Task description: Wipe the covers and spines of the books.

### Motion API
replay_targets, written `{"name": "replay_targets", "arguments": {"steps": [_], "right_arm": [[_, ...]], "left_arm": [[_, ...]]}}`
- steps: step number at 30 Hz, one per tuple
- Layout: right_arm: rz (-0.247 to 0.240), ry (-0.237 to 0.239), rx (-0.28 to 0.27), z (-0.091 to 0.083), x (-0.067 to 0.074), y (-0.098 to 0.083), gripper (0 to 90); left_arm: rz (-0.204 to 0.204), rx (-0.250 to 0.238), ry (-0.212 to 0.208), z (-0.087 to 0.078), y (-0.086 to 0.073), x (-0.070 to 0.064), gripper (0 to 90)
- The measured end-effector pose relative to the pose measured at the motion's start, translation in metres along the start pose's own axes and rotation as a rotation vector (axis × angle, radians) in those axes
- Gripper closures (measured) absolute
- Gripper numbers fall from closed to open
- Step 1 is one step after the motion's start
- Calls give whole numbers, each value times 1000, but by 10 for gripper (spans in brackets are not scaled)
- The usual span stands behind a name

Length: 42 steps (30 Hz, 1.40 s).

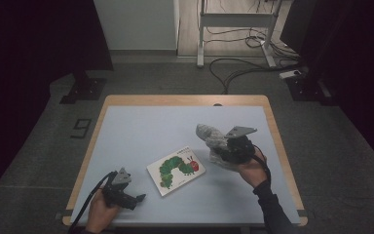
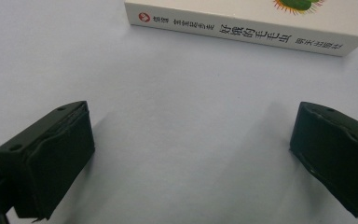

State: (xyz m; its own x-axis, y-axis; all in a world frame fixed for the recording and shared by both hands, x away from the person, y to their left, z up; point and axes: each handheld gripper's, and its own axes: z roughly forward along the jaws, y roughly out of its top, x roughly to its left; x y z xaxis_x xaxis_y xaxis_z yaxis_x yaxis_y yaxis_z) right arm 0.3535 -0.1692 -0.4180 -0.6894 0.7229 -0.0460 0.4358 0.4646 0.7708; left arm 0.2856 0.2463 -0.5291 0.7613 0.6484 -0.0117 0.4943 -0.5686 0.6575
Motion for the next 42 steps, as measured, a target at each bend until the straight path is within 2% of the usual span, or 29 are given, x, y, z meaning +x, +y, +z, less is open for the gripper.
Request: {"name": "replay_targets", "arguments": {"steps": [14,20,24,29,36,42], "right_arm": [[36,-103,-7,-44,-18,-32,598],[52,-143,2,-53,-23,-48,598],[50,-167,17,-49,-23,-61,598],[82,-169,32,-40,-24,-82,597],[104,-147,48,-19,-21,-108,587],[109,-140,78,-4,-19,-120,555]], "left_arm": [[1,1,1,0,0,0,0],[0,-1,1,0,0,0,0],[1,1,1,0,0,0,0],[-2,-3,1,0,0,0,0],[-1,-2,1,0,0,0,0],[-1,-2,1,0,0,0,0]]}}
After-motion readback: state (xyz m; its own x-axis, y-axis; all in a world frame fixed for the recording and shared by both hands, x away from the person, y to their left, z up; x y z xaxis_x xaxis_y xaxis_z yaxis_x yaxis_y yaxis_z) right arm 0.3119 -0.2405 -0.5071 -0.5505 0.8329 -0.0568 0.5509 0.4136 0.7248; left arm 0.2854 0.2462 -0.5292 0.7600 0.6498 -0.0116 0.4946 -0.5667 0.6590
